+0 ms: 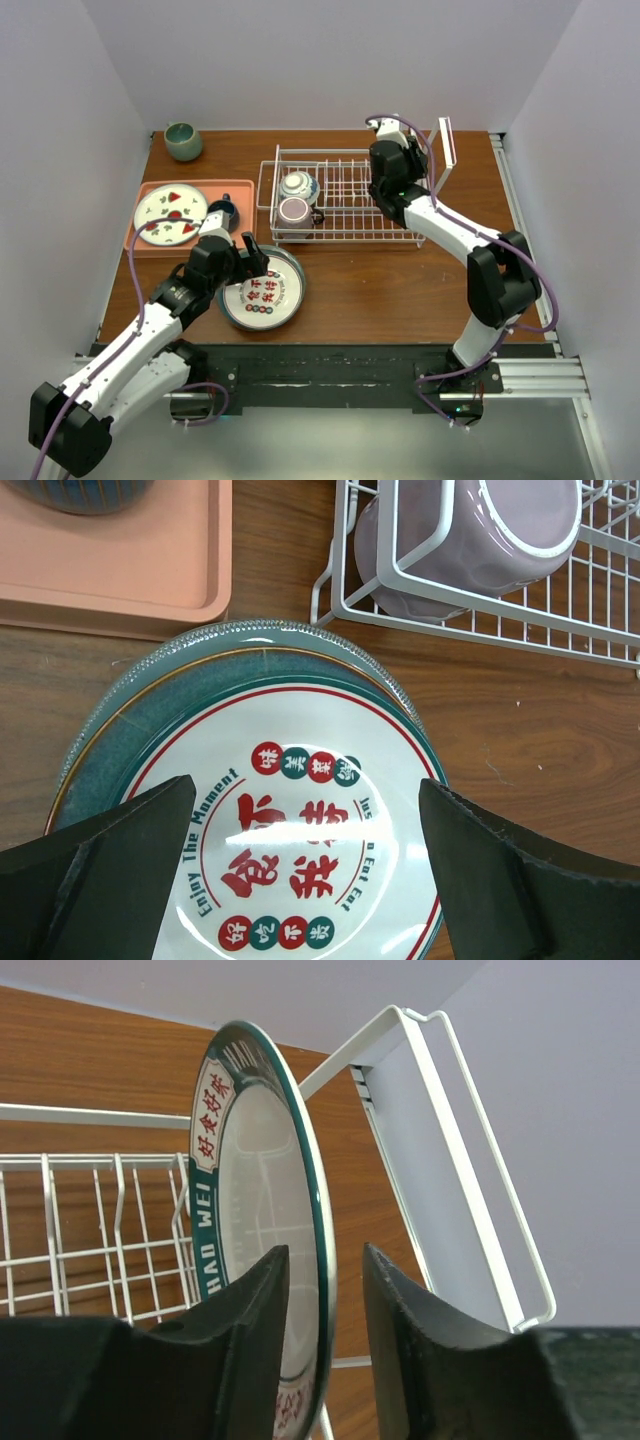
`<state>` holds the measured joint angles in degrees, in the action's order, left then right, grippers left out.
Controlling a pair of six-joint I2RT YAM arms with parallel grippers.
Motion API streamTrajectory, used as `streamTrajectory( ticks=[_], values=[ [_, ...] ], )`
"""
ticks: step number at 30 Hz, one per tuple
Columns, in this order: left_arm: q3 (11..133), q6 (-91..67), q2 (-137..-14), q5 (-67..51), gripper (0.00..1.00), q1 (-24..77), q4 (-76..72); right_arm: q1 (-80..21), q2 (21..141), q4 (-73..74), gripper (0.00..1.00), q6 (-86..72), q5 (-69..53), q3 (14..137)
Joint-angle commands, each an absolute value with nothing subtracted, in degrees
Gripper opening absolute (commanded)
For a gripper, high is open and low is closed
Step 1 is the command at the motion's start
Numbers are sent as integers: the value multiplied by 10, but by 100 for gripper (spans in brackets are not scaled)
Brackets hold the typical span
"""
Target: Load the mixed dishes into the dish rack
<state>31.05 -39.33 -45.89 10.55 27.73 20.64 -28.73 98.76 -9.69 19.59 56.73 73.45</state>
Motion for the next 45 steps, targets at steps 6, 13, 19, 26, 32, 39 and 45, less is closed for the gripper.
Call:
streamTrajectory(
  ticks=[6, 13, 19, 26, 32, 39, 45],
  values=[
    [314, -383, -454, 101, 100, 276, 192, -280, 957, -56, 70, 126, 606, 773],
    [313, -385, -452, 100, 100, 276, 194, -271, 939, -30, 78, 90, 623, 778],
    [312, -386, -447, 101, 100, 276, 197, -263, 933, -2, 79, 52, 642, 790],
    [312, -387, -445, 102, 100, 276, 198, -259, 908, 33, 80, 19, 654, 798],
    [313, -387, -446, 103, 100, 276, 197, -260, 892, 57, 78, -21, 641, 804],
    [315, -385, -446, 108, 100, 276, 200, -259, 857, 100, 80, -69, 573, 810],
    [324, -383, -444, 122, 100, 276, 210, -260, 799, 154, 92, -115, 490, 814]
  ],
)
